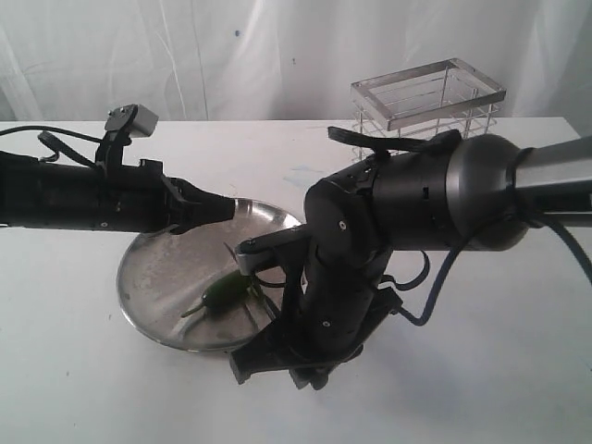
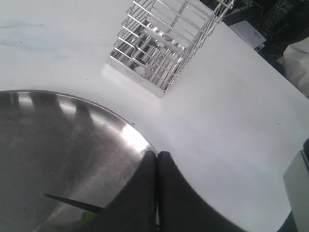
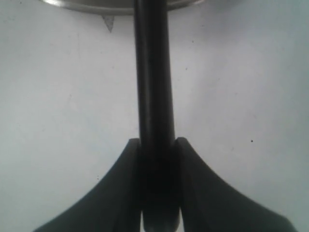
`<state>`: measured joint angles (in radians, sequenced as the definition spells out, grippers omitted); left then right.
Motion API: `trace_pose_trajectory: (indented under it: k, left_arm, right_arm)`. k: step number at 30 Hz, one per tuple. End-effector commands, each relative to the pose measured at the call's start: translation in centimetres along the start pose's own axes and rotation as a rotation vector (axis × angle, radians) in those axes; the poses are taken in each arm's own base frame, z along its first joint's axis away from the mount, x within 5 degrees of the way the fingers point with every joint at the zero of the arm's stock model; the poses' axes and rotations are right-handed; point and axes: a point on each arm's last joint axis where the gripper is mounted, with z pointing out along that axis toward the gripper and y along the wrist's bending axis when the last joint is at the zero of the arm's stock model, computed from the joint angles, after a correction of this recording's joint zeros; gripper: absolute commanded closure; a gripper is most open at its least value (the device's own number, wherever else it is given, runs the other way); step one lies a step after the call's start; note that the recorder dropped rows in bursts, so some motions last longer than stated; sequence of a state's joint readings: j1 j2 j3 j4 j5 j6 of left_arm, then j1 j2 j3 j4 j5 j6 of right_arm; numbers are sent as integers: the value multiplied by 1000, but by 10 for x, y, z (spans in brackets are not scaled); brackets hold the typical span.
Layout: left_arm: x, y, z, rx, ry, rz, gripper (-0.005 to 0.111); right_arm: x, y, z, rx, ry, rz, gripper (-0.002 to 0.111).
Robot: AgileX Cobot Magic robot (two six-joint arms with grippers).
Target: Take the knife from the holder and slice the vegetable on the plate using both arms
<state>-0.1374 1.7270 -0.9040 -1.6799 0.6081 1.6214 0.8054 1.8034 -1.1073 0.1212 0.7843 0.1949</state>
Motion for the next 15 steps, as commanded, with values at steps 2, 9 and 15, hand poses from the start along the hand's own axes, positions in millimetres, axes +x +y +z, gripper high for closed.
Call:
trace_pose_trajectory:
  k: [2, 9, 15]
  left_arm:
    - [0, 1, 4, 12, -10, 11, 107]
    - [0, 2, 4, 10, -15, 4, 107]
    - [0, 2, 4, 10, -15, 7, 107]
  right_arm:
    - [0, -2, 1, -3, 1, -6, 108]
    - [0, -2, 5, -1, 12, -2, 108]
    - [-1, -2, 5, -3, 6, -2, 108]
